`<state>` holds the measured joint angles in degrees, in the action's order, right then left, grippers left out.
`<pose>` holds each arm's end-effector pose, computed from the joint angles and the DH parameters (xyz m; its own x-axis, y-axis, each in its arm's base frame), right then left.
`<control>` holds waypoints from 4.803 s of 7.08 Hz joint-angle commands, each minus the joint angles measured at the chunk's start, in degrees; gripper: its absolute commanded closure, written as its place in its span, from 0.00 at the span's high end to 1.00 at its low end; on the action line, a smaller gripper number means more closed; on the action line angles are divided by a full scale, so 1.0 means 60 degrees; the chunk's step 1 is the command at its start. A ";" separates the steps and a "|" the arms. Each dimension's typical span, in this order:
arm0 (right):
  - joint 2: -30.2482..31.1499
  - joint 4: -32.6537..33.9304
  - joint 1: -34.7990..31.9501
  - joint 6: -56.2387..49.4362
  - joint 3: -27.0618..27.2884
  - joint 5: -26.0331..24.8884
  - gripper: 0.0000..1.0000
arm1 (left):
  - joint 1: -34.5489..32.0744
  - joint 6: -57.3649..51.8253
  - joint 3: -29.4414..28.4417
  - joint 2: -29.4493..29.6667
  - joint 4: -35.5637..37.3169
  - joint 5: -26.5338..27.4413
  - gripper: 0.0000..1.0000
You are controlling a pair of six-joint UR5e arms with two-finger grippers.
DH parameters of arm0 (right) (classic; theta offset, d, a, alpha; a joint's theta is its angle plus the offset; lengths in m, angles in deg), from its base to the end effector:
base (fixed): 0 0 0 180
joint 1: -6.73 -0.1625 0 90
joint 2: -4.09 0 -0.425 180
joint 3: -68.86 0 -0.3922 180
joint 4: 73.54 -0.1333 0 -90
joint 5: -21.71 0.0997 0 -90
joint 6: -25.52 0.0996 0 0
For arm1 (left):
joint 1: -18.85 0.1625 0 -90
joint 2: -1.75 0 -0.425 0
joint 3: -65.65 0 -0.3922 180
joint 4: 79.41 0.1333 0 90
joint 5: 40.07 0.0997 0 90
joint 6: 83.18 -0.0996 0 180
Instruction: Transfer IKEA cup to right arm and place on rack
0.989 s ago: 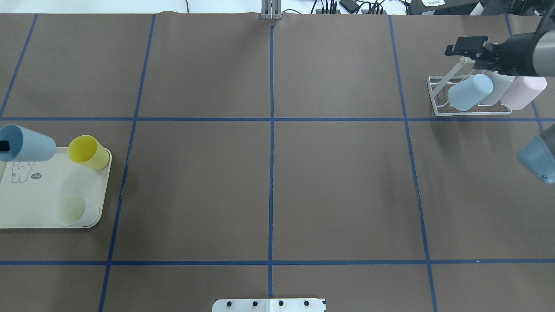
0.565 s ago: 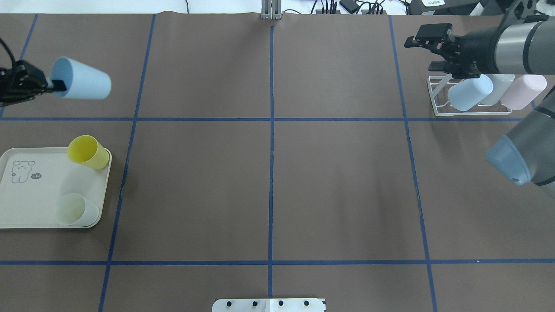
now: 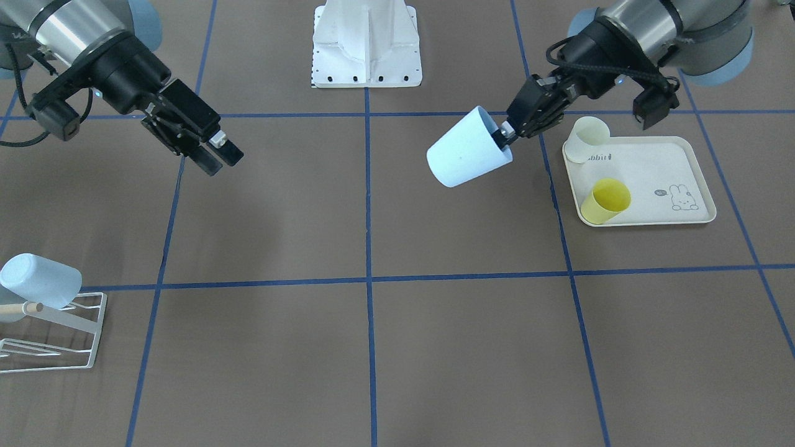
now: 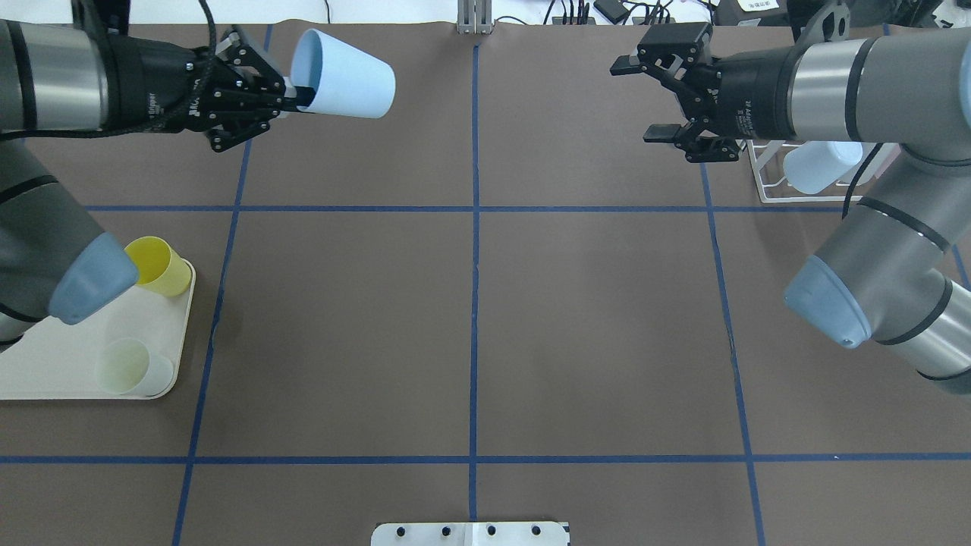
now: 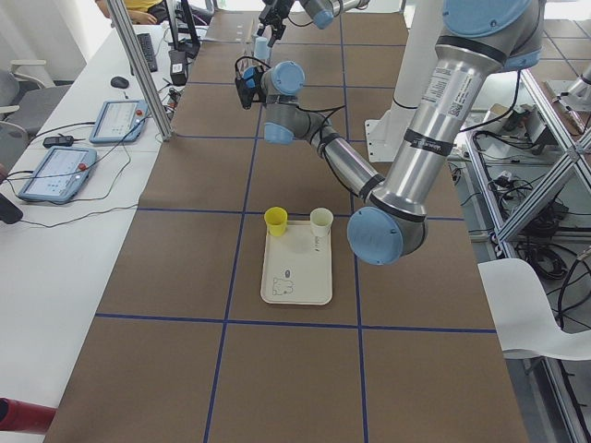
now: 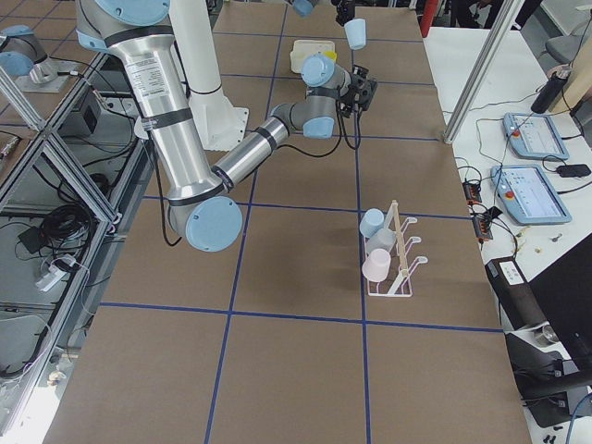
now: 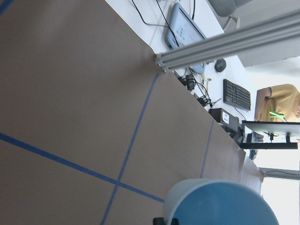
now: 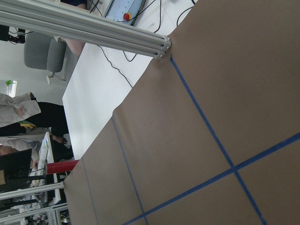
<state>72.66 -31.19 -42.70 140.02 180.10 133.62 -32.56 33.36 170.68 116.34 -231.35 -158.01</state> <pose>-0.2753 -0.4693 0.1921 -0.1949 0.3639 0.9108 -0.4190 0.8088 -0.4128 0.2723 -0.4802 0.1835 -0.2924 -0.2664 -0.9184 0.3058 0.8840 -0.3538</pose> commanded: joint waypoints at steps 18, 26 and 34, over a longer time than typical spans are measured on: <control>-0.2200 -0.0026 0.1396 0.5128 0.0284 -0.1937 0.01 | 0.1390 0.3164 -0.1905 0.1453 -0.5570 0.1520 0.00; -0.2113 -0.0012 0.1411 0.4852 0.0270 -0.2025 0.00 | 0.1128 0.3062 -0.1861 0.1380 -0.5453 0.1579 0.92; -0.0501 0.4023 -0.1484 -0.5026 -0.0415 -0.1615 0.00 | -0.0030 0.1187 -0.1876 0.0106 -0.4164 0.1623 0.98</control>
<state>69.35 -14.45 -47.57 126.47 179.57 123.75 -32.18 41.02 159.27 117.35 -256.42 -148.14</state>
